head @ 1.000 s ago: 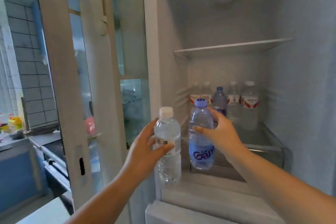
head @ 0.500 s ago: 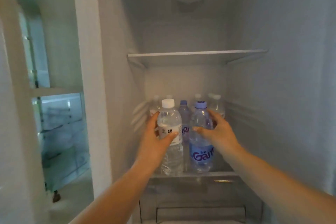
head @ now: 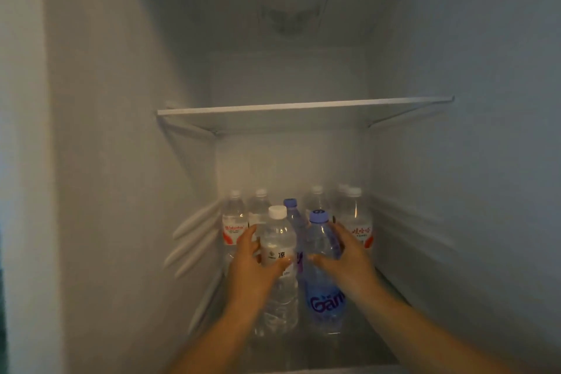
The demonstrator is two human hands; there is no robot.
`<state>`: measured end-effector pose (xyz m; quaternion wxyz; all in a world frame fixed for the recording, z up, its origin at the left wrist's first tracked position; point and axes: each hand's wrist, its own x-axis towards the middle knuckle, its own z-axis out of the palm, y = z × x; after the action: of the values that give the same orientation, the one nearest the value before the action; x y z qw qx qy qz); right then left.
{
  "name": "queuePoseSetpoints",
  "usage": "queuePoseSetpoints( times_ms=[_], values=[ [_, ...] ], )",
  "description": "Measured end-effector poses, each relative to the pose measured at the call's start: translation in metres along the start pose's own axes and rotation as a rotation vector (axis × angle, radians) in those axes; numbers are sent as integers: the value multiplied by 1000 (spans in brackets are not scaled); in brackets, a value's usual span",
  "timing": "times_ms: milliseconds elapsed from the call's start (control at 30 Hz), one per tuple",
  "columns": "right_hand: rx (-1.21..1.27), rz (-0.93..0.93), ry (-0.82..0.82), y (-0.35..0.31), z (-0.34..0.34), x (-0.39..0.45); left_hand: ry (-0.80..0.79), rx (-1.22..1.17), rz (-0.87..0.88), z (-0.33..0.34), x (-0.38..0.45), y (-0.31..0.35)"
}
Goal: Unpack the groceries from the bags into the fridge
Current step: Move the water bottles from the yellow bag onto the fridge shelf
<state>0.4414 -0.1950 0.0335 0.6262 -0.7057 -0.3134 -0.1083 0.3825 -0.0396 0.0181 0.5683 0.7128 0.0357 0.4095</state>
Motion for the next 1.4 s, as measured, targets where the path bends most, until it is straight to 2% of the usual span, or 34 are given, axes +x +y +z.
queuePoseSetpoints(
  times_ms=[233, 367, 500, 567, 633, 733, 867, 933, 1000, 1133, 1400],
  values=[
    [27, -48, 13, 32, 18, 22, 51, -33, -26, 12, 32, -29],
    [-2, -48, 32, 45, 23, 27, 83, -46, 23, 9, 36, -36],
    [-33, -54, -10, 47, 24, 20, 51, 74, 106, 12, 27, -38],
    [-99, -73, -42, 50, 26, 16, 21, 132, 122, 13, 24, -41],
    [-307, -145, -51, 51, 29, 11, -18, 186, 113, 12, 23, -43],
    [-397, -74, -95, 48, 23, -2, -87, 174, 47, 11, 19, -48],
    [-777, -214, -171, 41, 16, -14, -171, 189, -71, 7, 4, -66],
    [-895, -243, -196, 40, 16, -15, -196, 202, -63, 7, 2, -66],
    [-1017, -309, -143, 41, 16, -16, -222, 219, -44, 11, 4, -62],
    [-1151, -344, -92, 57, 17, -9, -191, 305, -83, 16, 8, -68],
    [-1262, -475, -71, 80, 7, 15, -129, 439, -39, 29, 15, -90]
  ],
)
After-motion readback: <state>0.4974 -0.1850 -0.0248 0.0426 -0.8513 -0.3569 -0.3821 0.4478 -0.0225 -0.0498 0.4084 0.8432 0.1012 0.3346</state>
